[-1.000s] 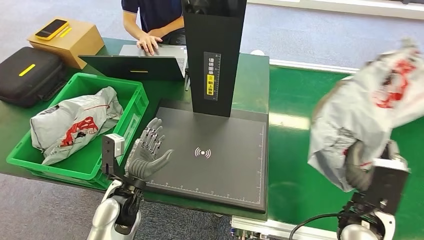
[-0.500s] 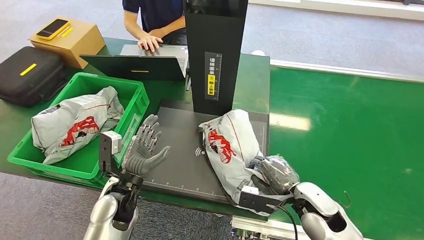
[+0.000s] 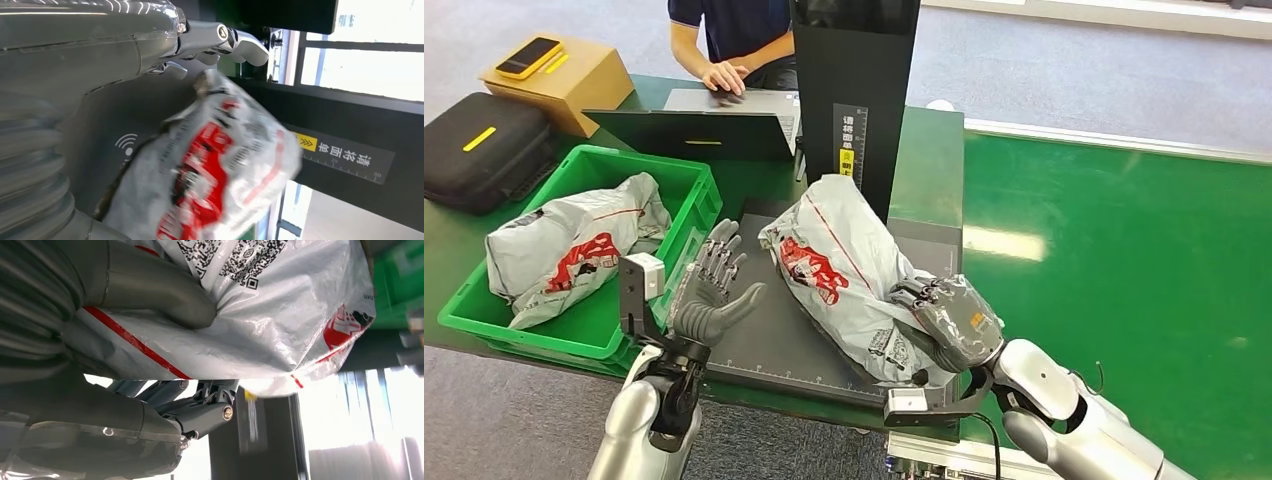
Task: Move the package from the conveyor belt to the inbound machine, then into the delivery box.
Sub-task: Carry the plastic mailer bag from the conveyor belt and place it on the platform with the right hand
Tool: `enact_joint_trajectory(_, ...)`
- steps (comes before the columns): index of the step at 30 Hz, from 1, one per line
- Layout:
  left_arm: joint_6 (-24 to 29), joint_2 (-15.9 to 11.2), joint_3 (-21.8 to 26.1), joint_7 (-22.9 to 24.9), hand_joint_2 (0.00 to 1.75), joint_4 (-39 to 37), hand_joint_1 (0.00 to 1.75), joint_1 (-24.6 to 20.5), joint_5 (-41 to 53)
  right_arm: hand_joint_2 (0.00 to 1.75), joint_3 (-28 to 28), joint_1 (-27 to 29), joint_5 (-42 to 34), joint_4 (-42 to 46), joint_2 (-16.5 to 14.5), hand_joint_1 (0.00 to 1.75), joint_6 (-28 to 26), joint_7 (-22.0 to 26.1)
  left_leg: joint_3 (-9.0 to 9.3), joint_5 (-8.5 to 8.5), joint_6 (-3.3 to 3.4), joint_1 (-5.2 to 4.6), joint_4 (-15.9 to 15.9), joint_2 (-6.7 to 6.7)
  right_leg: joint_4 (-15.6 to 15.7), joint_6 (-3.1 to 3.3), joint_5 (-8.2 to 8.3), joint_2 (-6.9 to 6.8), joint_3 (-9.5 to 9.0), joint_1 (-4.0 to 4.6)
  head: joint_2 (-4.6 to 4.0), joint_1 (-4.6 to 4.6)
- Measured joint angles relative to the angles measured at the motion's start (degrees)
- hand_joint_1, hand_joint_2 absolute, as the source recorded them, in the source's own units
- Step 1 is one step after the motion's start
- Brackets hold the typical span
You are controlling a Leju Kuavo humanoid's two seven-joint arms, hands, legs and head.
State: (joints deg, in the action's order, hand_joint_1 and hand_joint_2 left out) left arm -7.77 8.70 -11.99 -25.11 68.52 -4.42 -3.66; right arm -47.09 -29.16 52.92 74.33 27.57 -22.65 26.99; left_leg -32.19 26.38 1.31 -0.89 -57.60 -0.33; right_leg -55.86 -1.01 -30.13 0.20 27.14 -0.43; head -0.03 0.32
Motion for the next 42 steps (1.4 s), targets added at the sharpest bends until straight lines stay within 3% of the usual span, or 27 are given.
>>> enact_joint_trajectory(4,-0.30,-0.14,-0.03,-0.18,1.75,-0.60,0.00,-0.44,-0.31,1.75,-0.26,0.51,0.32,0.32,0.31,1.75,-5.36,-0.40,0.01,0.00,0.00,0.00,0.00,0.00,0.00,-0.01,0.01,0.00,0.00,0.00,-0.01,0.01)
enact_joint_trajectory(10,-0.33,-0.57,-0.37,-0.25,1.75,-1.27,0.00,-0.62,-0.83,1.75,-0.26,1.71,-2.04,-1.20,0.34,1.75,-5.59,-0.39,0.01,0.00,0.00,0.00,0.00,0.00,0.00,-0.01,0.01,0.00,-0.01,0.00,-0.01,0.01)
enact_joint_trajectory(17,0.02,-1.26,-0.69,-0.57,1.75,-1.92,0.00,-0.67,-1.33,1.75,-0.34,3.83,-6.63,-4.84,-0.21,1.75,-0.80,0.93,-0.01,0.00,0.00,0.00,0.01,0.00,0.00,0.00,0.00,-0.01,0.00,0.01,-0.01,0.00)
enact_joint_trajectory(21,0.33,-1.73,-1.11,-1.32,1.75,-2.20,0.00,-0.62,-1.46,1.75,-0.60,4.11,-9.37,-6.92,-0.49,1.75,5.98,1.08,-0.02,0.00,0.00,0.00,0.01,-0.01,0.00,0.00,0.00,-0.01,0.00,0.01,-0.01,0.00)
enact_joint_trajectory(23,0.53,-1.90,-1.22,-1.45,1.75,-2.26,0.00,-0.58,-1.48,1.75,-0.67,3.94,-10.14,-7.69,-0.53,1.65,7.88,1.56,-0.01,0.00,0.00,0.00,0.01,0.00,0.00,0.00,0.00,0.00,-0.01,0.01,0.00,0.01)
enact_joint_trajectory(27,0.83,-1.99,-1.28,-1.42,1.75,-2.27,0.00,-0.58,-1.46,1.75,-0.87,3.25,-9.90,-8.84,-0.76,0.00,7.64,2.84,-0.01,0.00,0.00,0.00,0.01,0.00,0.00,-0.01,0.01,0.00,-0.02,0.01,0.00,0.01)
enact_joint_trajectory(36,0.87,-2.00,-1.41,-1.27,1.75,-2.27,0.00,-0.60,-1.39,1.75,-1.08,3.74,-8.24,-8.48,-0.90,0.00,-5.32,5.92,-0.01,0.00,0.00,0.00,0.01,0.00,0.00,0.00,0.00,0.00,0.00,0.00,0.00,0.00)
enact_joint_trajectory(42,0.82,-2.14,-1.58,-1.54,1.75,-2.33,0.00,-0.68,-1.81,1.75,-0.31,4.81,-5.86,-6.63,-0.98,0.00,-10.44,3.50,0.00,0.00,0.00,0.00,0.01,0.00,0.00,0.00,0.00,0.00,0.00,0.01,0.00,-0.01)
